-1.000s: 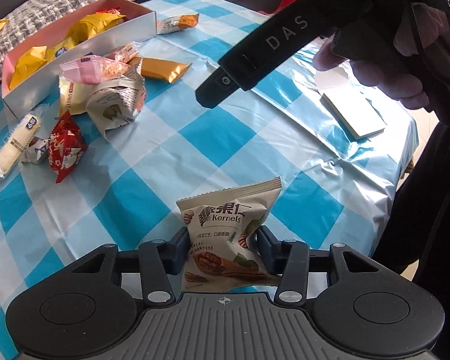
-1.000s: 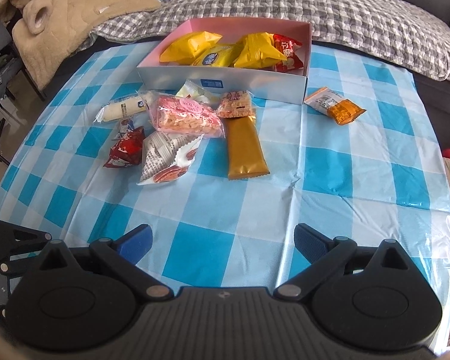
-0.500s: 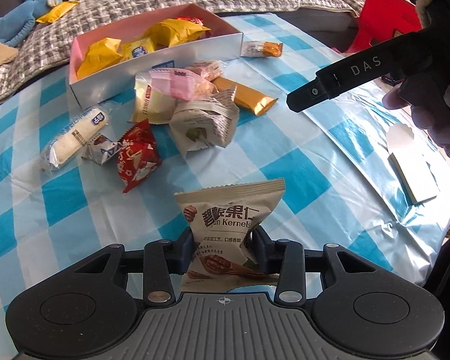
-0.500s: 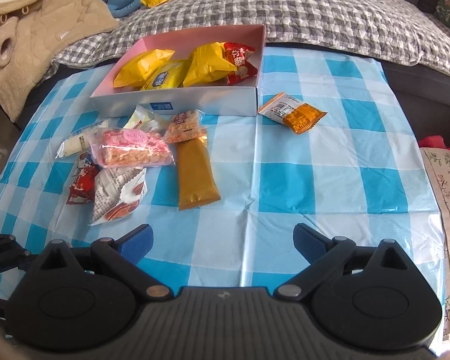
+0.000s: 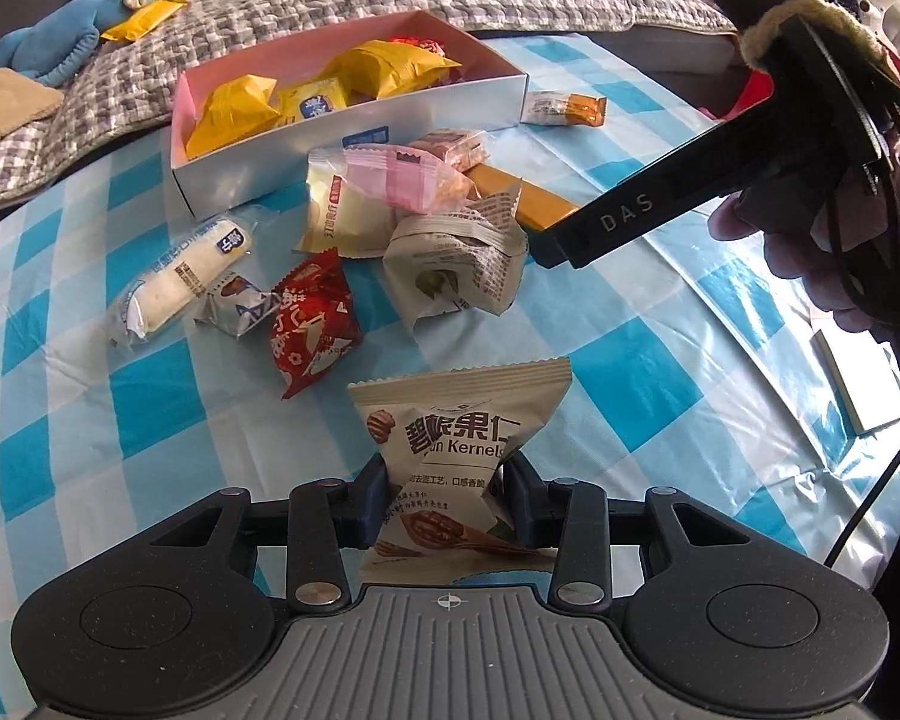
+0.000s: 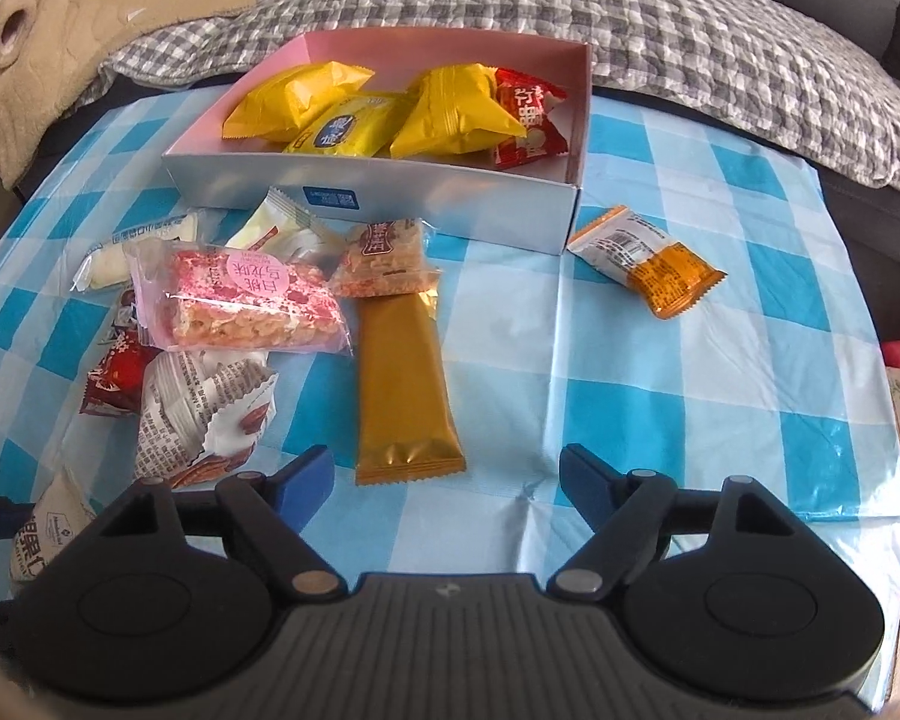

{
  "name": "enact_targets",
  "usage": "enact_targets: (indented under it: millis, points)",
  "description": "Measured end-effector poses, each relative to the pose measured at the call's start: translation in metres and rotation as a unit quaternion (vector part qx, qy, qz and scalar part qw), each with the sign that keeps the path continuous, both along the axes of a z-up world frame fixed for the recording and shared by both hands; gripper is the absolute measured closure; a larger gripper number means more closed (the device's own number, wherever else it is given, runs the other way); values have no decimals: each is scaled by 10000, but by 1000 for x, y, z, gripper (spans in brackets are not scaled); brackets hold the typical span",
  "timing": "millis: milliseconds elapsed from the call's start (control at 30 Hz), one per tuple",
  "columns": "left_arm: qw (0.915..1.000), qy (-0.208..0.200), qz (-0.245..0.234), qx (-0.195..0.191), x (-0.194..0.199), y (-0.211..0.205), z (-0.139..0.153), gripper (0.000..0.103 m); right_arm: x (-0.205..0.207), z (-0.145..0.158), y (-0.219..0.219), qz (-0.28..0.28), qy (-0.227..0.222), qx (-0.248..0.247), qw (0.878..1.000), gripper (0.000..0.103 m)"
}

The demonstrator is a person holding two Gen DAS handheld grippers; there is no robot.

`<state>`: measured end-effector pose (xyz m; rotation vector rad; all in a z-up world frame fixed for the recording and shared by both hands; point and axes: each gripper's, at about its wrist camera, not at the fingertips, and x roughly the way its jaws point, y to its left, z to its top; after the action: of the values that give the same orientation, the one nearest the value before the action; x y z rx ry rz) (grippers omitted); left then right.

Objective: Organize snacks
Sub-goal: 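Grasp the golden bar wrapper with the right tool while the left tool lifts the nut bag, then carry the nut bag and golden bar into the pink box and open both tools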

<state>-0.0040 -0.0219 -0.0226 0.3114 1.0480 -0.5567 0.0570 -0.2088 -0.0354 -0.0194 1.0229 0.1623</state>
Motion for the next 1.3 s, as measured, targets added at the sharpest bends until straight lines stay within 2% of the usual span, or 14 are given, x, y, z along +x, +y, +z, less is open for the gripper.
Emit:
enact_targets:
  millis: [167, 367, 467, 533, 567, 633, 700, 733, 933, 1133, 1300]
  points:
    - [10000, 16, 20, -9, 2, 0, -1, 64, 6, -8, 12, 149, -29, -271, 9995, 24]
    - [9999, 96, 78, -13, 7, -1, -5, 60, 10, -9, 16, 213, -125, -236, 9994, 22]
    - [9995, 259, 130, -80, 10, 0, -8, 60, 10, -11, 15, 251, -203, -193, 9993, 22]
    - [9992, 344, 177, -121, 11, 1, -10, 64, 9, -10, 15, 282, -236, -160, 9992, 25]
    - [9990, 358, 214, -139, 11, 1, -10, 64, 9, -10, 16, 319, -261, -148, 9990, 31]
    - [9990, 321, 264, -135, 11, 2, -9, 66, 7, -8, 17, 399, -315, -123, 9986, 44]
    - [9991, 275, 300, -130, 11, 2, -7, 66, 4, -6, 19, 493, -340, -124, 9981, 63]
    - [9990, 260, 331, -140, 12, 3, -6, 67, 3, -5, 20, 535, -340, -136, 9979, 68]
    - [9985, 193, 426, -298, 11, 7, 4, 67, 1, -2, 17, 516, -264, -168, 9982, 76]
    - [9982, 78, 388, -453, 5, 9, 16, 67, -5, 4, 4, 291, -75, 169, 9994, 77]
    - [9974, -65, 373, -612, 1, 10, 30, 67, -11, 14, -10, 117, -33, 632, 9979, 77]
